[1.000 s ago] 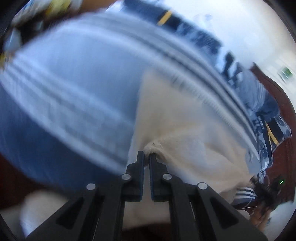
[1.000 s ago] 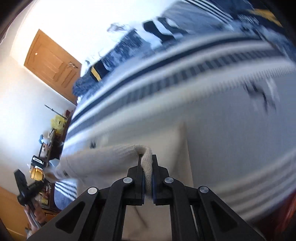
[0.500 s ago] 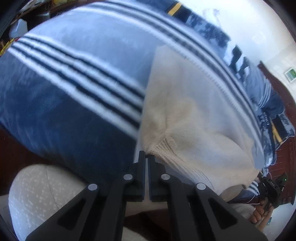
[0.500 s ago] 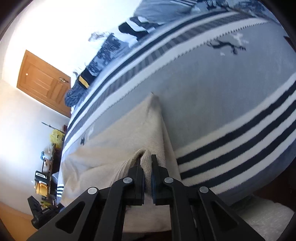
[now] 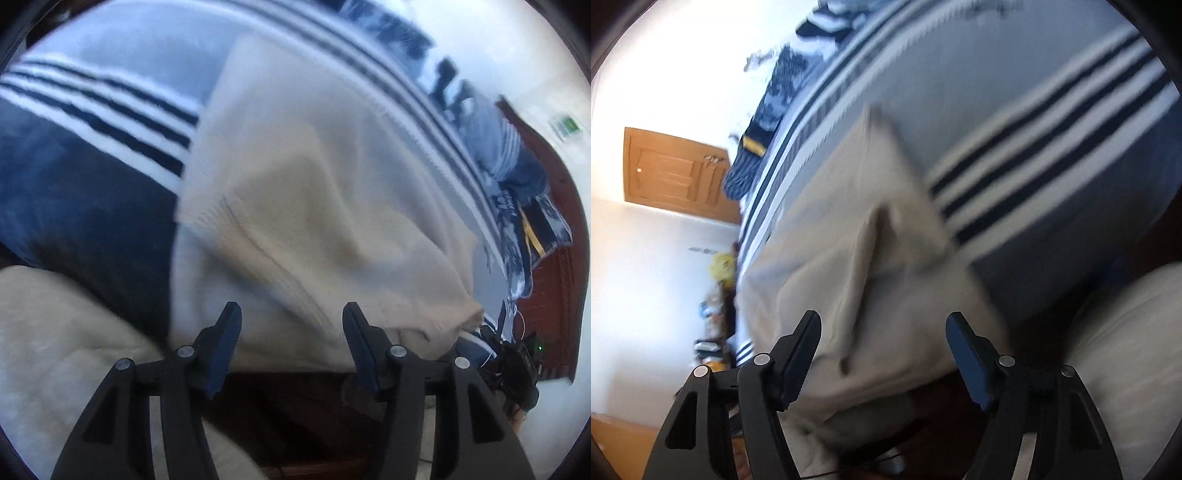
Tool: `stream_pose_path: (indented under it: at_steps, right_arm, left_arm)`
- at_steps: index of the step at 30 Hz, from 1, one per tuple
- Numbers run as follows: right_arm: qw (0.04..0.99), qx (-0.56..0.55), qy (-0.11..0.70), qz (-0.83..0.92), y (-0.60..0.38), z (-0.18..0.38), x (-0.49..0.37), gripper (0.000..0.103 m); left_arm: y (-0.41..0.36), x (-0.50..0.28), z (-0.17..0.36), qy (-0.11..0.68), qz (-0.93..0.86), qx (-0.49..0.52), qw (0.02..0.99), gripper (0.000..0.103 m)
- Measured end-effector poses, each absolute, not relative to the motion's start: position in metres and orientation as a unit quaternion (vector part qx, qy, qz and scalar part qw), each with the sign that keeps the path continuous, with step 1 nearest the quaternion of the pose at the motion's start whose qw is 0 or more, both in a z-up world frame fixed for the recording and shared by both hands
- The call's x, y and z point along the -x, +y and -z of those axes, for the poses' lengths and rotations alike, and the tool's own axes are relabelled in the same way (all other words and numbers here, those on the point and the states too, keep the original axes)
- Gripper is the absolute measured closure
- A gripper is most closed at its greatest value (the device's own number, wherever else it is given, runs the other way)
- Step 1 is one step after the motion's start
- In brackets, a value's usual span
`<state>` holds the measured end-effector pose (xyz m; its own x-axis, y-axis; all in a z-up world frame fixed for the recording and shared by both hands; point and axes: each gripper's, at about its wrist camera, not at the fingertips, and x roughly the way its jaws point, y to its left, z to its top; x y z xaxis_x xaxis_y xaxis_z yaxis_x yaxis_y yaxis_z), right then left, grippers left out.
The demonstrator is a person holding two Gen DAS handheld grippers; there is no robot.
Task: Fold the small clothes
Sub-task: 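Grasp the folded sweatshirt edge with the left gripper while the right gripper grasps the cuff, lift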
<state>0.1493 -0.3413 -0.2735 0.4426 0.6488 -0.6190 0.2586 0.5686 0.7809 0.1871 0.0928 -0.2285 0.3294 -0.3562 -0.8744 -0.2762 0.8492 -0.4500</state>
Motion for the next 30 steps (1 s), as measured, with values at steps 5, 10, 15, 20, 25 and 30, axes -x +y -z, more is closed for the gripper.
stream_pose_path:
  at_steps: [5, 10, 15, 20, 25, 30]
  right_arm:
    - [0.717, -0.449, 0.524, -0.101, -0.340, 0.290, -0.195, 0.030]
    - [0.719, -0.448, 0.523, -0.097, -0.356, 0.281, -0.216, 0.087]
    - [0.782, -0.385, 0.461, -0.166, -0.359, 0.197, -0.188, 0.088]
    - [0.770, -0.328, 0.521, -0.166, -0.336, 0.245, -0.164, 0.059]
    - [0.697, -0.430, 0.562, -0.117, -0.352, 0.294, -0.136, 0.044]
    - [0.687, -0.442, 0.563, -0.125, -0.334, 0.292, -0.114, 0.044]
  left_arm:
    - [0.101, -0.226, 0.262, 0.599, 0.000, 0.317, 0.736, 0.067]
    - [0.121, -0.213, 0.230, 0.565, 0.044, 0.379, 0.732, 0.099]
    - [0.135, -0.166, 0.209, 0.540, 0.069, 0.373, 0.751, 0.099]
    - [0.121, -0.158, 0.273, 0.622, 0.044, 0.346, 0.701, 0.099]
    - [0.110, -0.174, 0.265, 0.623, 0.055, 0.322, 0.711, 0.099]
    - [0.110, -0.173, 0.273, 0.632, 0.050, 0.325, 0.702, 0.099]
